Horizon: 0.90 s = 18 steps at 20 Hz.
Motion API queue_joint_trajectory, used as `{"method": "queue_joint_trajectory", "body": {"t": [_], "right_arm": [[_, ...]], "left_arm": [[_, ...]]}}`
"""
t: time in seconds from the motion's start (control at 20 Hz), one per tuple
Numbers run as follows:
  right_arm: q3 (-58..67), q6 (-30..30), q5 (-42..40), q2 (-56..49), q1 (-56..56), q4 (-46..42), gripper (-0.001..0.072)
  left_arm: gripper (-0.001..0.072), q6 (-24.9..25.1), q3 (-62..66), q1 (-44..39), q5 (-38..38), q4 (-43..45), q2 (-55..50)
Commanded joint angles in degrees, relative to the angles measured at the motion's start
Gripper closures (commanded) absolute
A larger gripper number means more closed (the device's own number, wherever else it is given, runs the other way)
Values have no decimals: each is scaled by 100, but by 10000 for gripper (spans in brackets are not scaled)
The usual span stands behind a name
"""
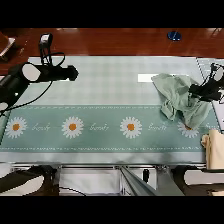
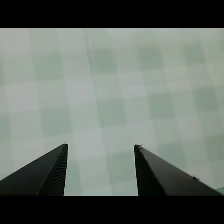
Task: Fold the shirts.
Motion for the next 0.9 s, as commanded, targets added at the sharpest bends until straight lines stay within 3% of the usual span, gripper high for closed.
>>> {"method": "queue_joint_trajectory", "body": {"t": [0.0,0.05,0.1,0.25,0.45,0.65,0.85], "right_arm": [[-20,-138,83,-334,-131,330,400],[-20,-352,131,-358,-129,474,566],[-4,-601,168,-343,-118,737,688],[192,-1451,374,79,-114,1648,691],[726,-1650,212,1517,44,2072,691],[1624,-1650,-114,2782,579,2227,691],[2986,-1657,-114,3189,1381,2227,691]], "left_arm": [[202,-210,2,-13,-72,-55,-212],[202,-210,20,-13,-186,-55,-192],[202,-205,79,7,-442,-48,-166],[202,35,369,326,-1602,-28,-11],[202,57,400,1200,-2660,-557,761],[203,516,-713,1034,-2734,-1580,2245],[203,527,-1926,890,-2411,-1580,3720]]}}
